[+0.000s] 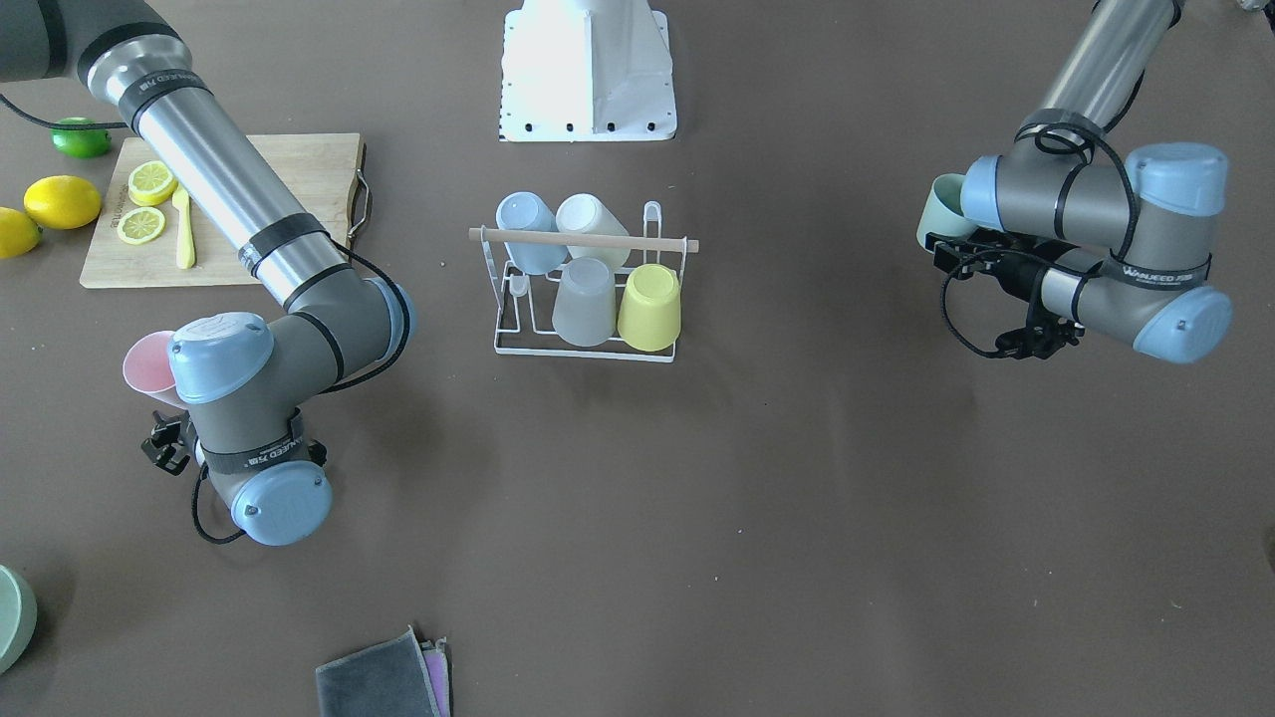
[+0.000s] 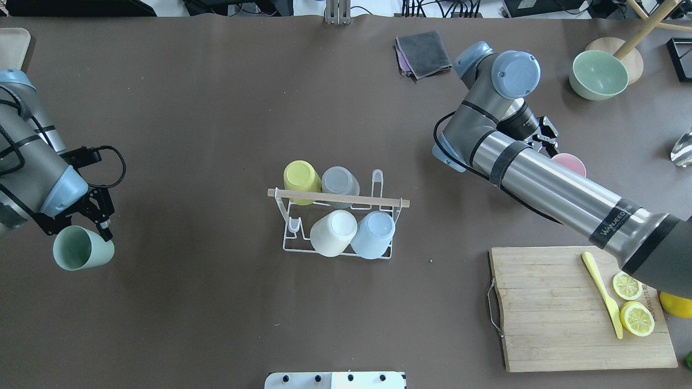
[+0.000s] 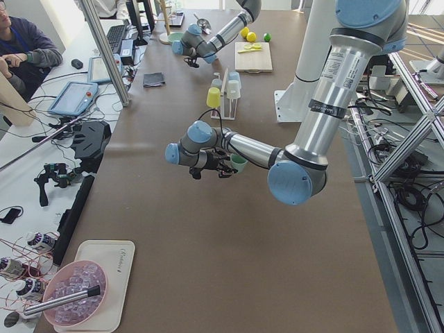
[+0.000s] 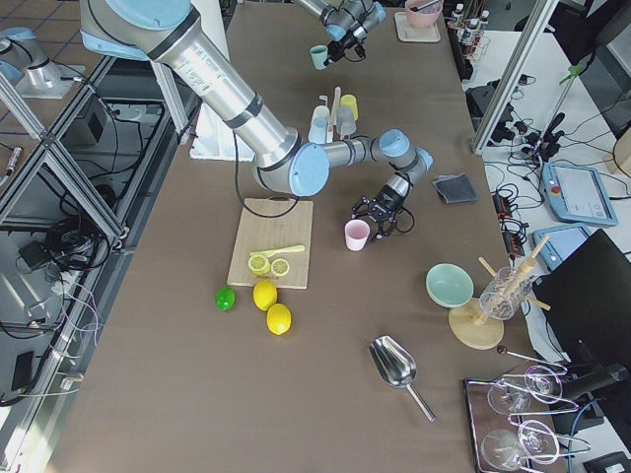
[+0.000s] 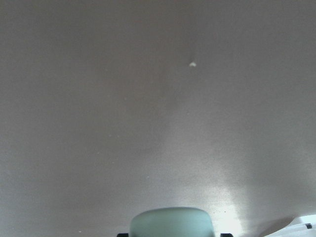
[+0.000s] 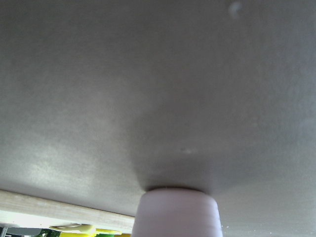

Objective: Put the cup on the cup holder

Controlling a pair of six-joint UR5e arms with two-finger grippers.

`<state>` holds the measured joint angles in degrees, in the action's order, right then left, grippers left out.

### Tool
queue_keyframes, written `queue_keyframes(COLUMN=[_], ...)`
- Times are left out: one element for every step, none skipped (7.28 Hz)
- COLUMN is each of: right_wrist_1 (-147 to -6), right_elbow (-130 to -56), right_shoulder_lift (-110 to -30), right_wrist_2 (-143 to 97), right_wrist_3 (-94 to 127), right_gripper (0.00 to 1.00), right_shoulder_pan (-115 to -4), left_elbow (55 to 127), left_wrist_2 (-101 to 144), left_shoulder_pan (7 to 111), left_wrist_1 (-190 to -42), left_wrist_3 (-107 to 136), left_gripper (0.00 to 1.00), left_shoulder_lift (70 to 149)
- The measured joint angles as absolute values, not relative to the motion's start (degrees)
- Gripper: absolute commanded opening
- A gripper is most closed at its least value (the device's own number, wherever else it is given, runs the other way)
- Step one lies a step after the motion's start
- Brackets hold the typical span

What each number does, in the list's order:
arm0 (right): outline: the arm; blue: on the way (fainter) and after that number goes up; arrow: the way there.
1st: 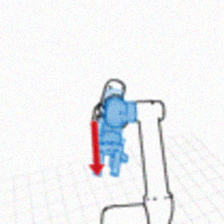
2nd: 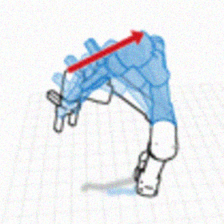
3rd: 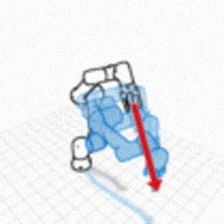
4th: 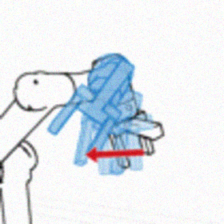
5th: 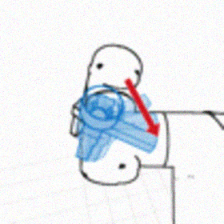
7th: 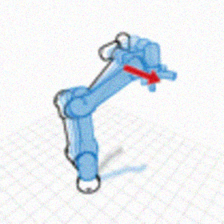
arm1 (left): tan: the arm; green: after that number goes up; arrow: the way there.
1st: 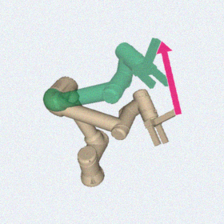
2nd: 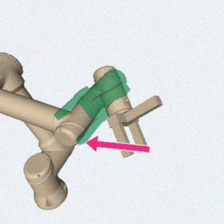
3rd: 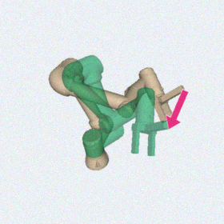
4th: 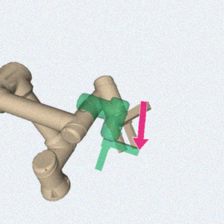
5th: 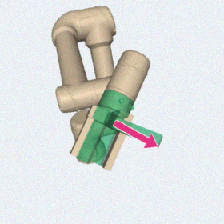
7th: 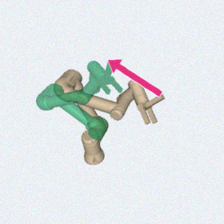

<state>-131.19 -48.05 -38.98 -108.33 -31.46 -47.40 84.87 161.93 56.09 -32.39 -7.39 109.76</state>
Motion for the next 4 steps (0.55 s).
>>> queue_keyframes(right_wrist_1=[-131.39, -131.89, -132.60, -133.38], right_elbow=[-47.80, -47.73, -47.81, -47.97], right_shoulder_lift=[-38.99, -38.97, -38.92, -38.88], right_wrist_2=[-108.09, -108.01, -107.96, -107.94], right_wrist_3=[-32.35, -33.18, -33.95, -34.55], right_gripper=[0.93, 0.93, 0.93, 0.93], right_shoulder_pan=[-47.38, -47.38, -47.40, -47.37], left_elbow=[85.78, 87.21, 88.46, 89.70], left_wrist_2=[161.91, 161.90, 161.90, 161.97], left_shoulder_pan=[58.70, 61.53, 64.38, 67.17], left_wrist_1=[-32.37, -32.40, -32.58, -32.80], left_wrist_3=[-7.37, -7.31, -7.32, -7.48], left_gripper=[0.47, 0.45, 0.39, 0.37], left_shoulder_lift=[109.80, 109.90, 110.50, 111.59])
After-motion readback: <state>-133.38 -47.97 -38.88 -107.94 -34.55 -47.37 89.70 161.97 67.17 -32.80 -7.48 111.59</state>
